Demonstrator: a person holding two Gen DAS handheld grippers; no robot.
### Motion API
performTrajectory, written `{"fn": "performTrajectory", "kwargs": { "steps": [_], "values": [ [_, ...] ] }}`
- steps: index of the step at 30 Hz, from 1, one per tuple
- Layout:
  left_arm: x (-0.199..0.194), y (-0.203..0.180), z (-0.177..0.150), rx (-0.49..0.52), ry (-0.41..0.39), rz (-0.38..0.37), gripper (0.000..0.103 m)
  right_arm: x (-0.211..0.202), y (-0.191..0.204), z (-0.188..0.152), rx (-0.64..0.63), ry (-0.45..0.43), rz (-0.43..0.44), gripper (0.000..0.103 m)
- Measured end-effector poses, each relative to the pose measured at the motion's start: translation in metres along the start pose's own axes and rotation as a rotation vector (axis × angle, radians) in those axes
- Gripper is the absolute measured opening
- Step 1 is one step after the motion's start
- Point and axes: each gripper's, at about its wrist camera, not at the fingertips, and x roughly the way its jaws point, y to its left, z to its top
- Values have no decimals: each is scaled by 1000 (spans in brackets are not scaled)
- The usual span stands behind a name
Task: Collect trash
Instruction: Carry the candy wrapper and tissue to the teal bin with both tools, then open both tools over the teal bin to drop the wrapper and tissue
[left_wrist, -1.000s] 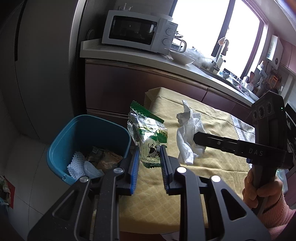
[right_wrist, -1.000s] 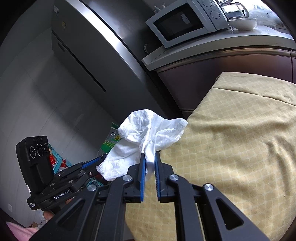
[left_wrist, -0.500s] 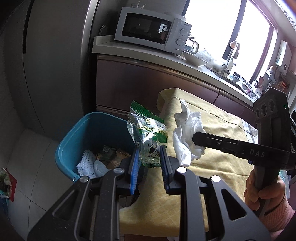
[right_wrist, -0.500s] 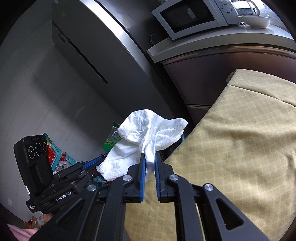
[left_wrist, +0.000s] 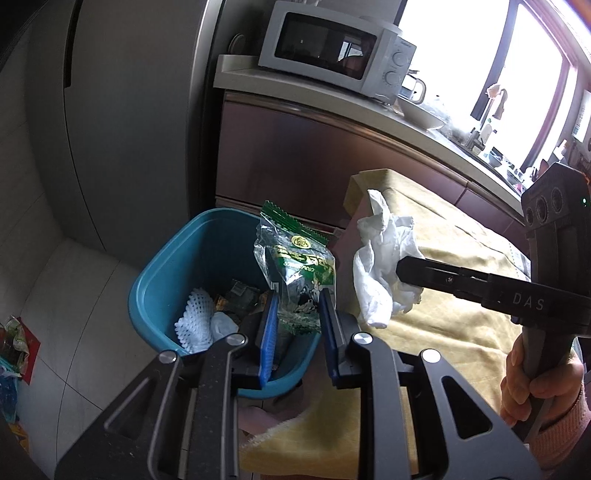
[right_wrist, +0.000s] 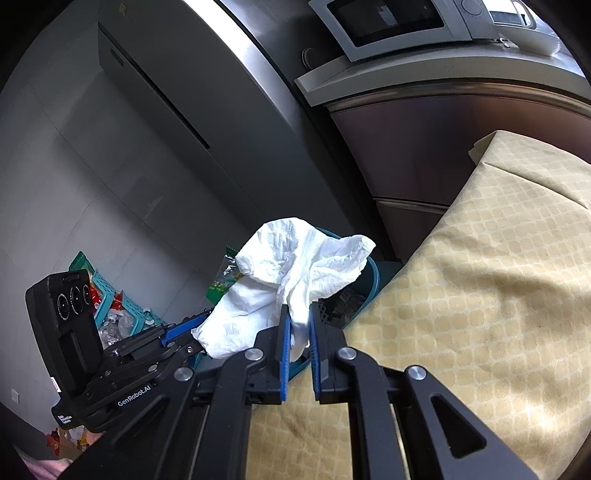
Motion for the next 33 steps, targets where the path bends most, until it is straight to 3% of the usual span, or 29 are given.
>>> {"fn": "performTrajectory", "kwargs": {
  "steps": [11, 20, 23, 25, 28, 30, 33],
  "values": [
    [37, 31, -3, -45, 49, 77, 23, 57, 11, 9, -55, 121, -106, 9],
    [62, 46, -9, -73, 93, 81, 24, 84, 24, 8, -99, 166, -164, 11],
    [68, 49, -12, -84, 102, 83, 30, 84, 26, 9, -97, 159, -174, 15],
    [72, 51, -13, -92, 106, 82, 42, 83, 26, 8, -90, 154, -175, 20],
    [74, 53, -15, -98, 104, 74, 50, 81, 26, 6, -96, 152, -178, 23],
    [74, 54, -16, -103, 99, 77, 55, 76, 24, 6, -90, 138, -171, 32],
    [66, 51, -17, -94, 74, 75, 62, 63, 17, 4, -79, 112, -157, 32]
  ]
}}
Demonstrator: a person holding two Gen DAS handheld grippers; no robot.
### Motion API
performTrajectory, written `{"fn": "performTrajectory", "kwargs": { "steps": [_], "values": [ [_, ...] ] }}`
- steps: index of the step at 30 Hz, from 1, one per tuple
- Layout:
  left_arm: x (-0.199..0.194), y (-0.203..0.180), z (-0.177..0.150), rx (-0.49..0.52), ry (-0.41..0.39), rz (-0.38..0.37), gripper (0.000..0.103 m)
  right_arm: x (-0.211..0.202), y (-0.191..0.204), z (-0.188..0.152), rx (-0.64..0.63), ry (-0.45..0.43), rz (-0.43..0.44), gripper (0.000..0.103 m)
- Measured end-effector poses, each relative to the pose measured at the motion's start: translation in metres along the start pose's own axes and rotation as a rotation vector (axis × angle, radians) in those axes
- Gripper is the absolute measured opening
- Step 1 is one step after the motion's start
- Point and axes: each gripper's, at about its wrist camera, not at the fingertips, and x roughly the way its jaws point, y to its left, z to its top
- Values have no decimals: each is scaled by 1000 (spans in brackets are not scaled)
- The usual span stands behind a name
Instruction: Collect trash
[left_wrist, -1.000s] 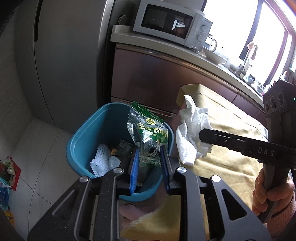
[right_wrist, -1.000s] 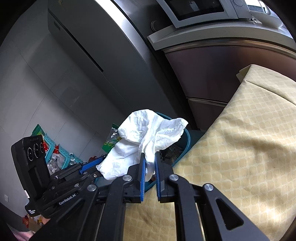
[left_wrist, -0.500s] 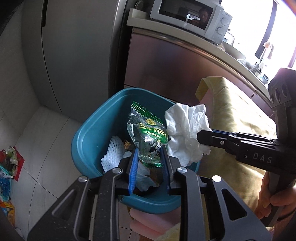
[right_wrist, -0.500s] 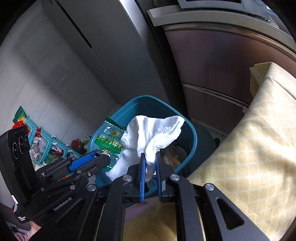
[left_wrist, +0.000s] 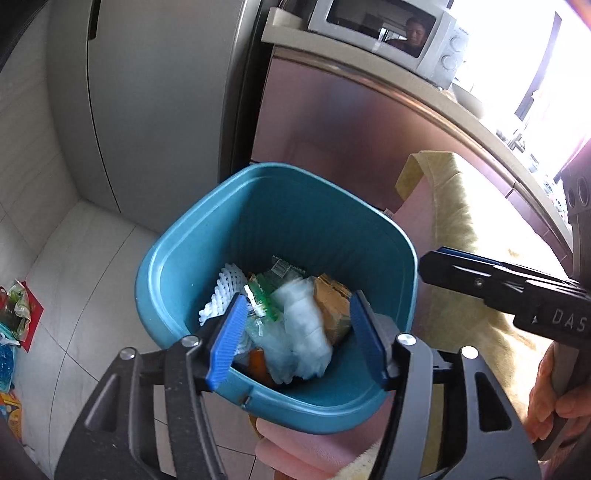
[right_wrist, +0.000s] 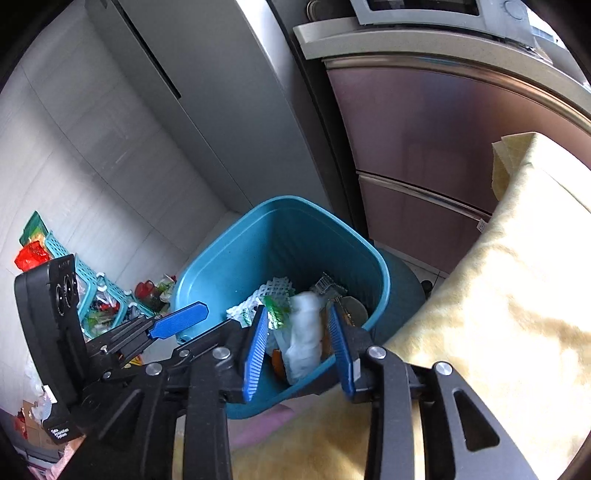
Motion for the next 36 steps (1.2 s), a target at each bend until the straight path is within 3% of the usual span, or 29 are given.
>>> {"fn": "performTrajectory", "kwargs": {
  "steps": [4, 7, 9, 10, 13, 15, 17, 22, 27, 36],
  "values": [
    [-21, -10, -1, 43, -62, -15, 76, -31, -5, -12, 11, -81, -1, 49],
    [-42, -24, -7, 86, -132, -14, 88, -59, -9, -26, 10, -155, -38, 52],
    [-55, -35, -10, 109, -182, -15, 94, -82, -16, -35, 13, -208, -66, 65],
    [-61, -41, -12, 118, -207, -18, 96, -96, -18, -42, 7, -245, -87, 66],
    [-81, -60, -19, 149, -275, -36, 98, -132, -24, -66, 6, -344, -172, 77],
    [-92, -75, -24, 170, -311, -50, 98, -154, -29, -85, 10, -414, -235, 91],
    [-100, -93, -29, 192, -342, -67, 98, -172, -32, -105, 18, -465, -298, 96],
    [-118, -140, -44, 267, -426, -85, 98, -210, -46, -147, 71, -551, -444, 96],
    [-128, -185, -57, 324, -468, -149, 98, -246, -58, -185, 101, -633, -577, 97],
    [-137, -234, -81, 387, -513, -185, 98, -281, -74, -227, 163, -735, -672, 97]
  ]
}}
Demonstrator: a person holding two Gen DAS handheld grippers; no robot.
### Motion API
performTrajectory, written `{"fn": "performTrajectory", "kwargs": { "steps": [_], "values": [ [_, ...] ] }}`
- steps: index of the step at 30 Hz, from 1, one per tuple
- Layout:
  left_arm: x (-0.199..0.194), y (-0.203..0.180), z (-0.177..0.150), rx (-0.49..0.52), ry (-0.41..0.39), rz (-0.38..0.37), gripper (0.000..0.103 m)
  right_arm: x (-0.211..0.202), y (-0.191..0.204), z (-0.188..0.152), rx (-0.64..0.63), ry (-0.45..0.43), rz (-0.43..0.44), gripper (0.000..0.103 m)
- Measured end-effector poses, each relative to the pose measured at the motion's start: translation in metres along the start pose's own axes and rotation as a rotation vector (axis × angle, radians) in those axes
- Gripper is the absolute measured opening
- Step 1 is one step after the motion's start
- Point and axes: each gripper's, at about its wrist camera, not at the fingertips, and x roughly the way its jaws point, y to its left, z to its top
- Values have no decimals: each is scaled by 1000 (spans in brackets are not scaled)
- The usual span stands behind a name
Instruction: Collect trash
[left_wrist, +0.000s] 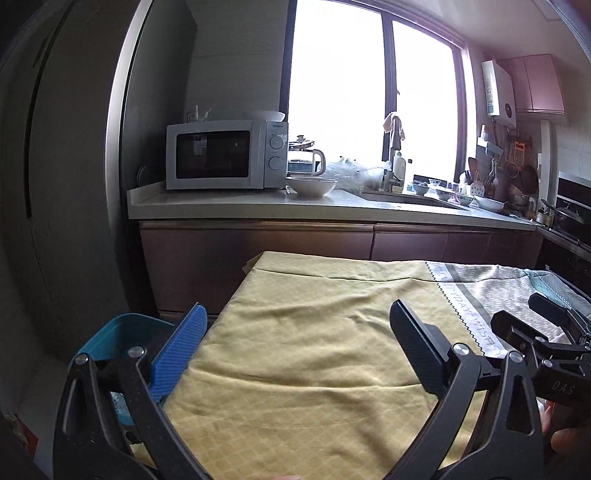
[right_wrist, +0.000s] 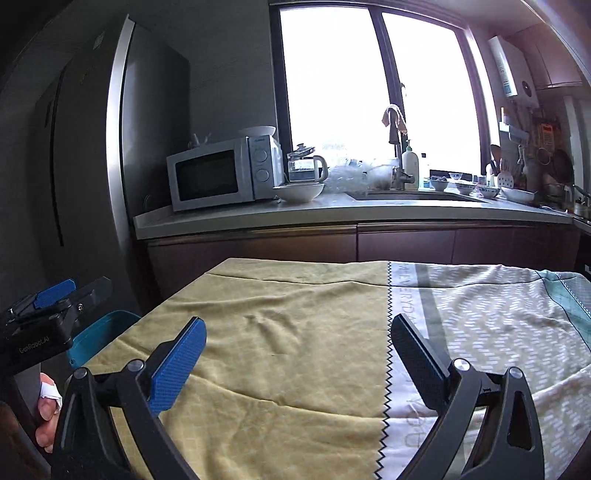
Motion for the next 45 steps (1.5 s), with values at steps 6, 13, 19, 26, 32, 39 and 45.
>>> {"fn": "performTrajectory", "kwargs": {
  "steps": [6, 13, 19, 26, 32, 39, 45],
  "values": [
    [0, -16, -5, 23, -1, 1, 98, -7, -14, -4, 13, -12, -24, 97],
    [-4, -19, -5, 16, -21, 20, 98, -18, -15, -4, 0, -50, -41, 97],
    [-5, -20, -5, 18, -25, 27, 98, -19, -15, -4, 4, -50, -39, 97],
    [-8, -19, -3, 13, -32, 39, 98, -20, -13, -2, -2, -55, -38, 97],
    [-9, -19, -2, 12, -40, 43, 98, -20, -14, -2, 1, -53, -38, 97],
    [-10, -19, -3, 22, -42, 48, 98, -21, -17, -2, 0, -54, -43, 97],
    [-10, -19, -3, 23, -45, 51, 98, -21, -17, -2, 2, -51, -41, 97]
  ]
}}
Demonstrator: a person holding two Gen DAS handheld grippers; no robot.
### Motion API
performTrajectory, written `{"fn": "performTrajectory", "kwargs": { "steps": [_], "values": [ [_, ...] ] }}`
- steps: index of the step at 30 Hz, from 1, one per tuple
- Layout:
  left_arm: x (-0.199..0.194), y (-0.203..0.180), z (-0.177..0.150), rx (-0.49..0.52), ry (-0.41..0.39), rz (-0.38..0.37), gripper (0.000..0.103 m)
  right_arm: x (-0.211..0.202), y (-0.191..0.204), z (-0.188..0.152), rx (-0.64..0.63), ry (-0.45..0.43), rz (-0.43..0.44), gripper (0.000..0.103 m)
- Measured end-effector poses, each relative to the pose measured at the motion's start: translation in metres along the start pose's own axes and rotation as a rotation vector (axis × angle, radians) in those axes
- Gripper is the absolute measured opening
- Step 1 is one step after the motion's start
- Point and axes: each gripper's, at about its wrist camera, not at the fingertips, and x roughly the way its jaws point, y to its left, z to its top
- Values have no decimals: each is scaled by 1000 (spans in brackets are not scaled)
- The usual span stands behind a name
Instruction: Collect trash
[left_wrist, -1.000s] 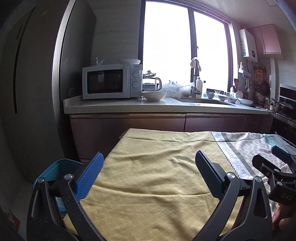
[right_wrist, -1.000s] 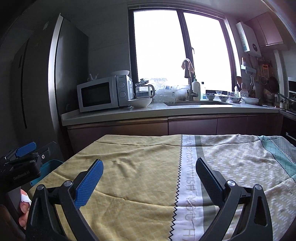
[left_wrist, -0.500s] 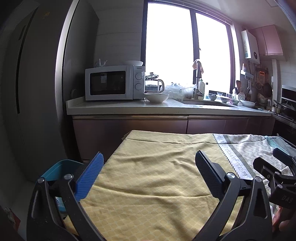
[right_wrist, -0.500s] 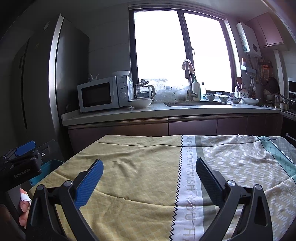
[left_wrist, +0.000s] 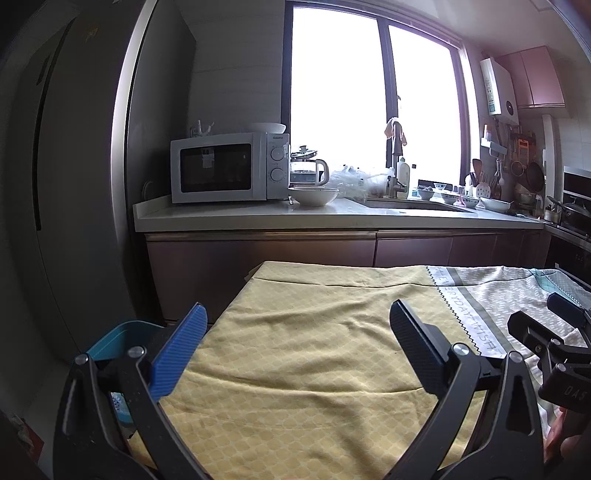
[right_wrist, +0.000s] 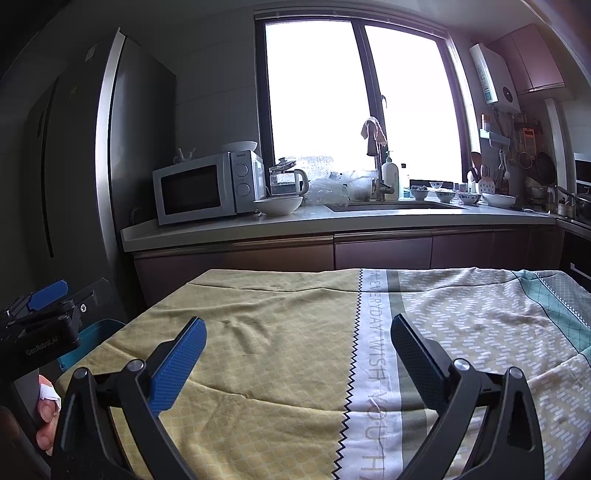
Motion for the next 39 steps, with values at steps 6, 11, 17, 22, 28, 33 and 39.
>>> {"fn": "performTrajectory", "kwargs": {
  "steps": [6, 11, 17, 22, 28, 33, 39],
  "values": [
    [-1, 0, 1, -3, -2, 7, 98, 0, 1, -1, 5, 2, 11, 97],
    [-1, 2, 1, -6, -5, 12, 98, 0, 2, -1, 1, 1, 6, 97],
    [-1, 3, 1, -5, -7, 16, 98, 2, 1, -1, 4, 3, 10, 97],
    [-1, 4, 1, -7, -6, 18, 98, 1, 1, -2, 7, 1, 12, 97],
    [0, 4, 0, -6, -5, 22, 98, 1, 0, -2, 9, 0, 13, 97],
    [1, 4, 0, -6, -6, 21, 98, 1, -1, -2, 10, -3, 16, 97],
    [1, 4, 0, -7, -6, 21, 98, -1, -1, -2, 12, -2, 16, 97]
  ]
}}
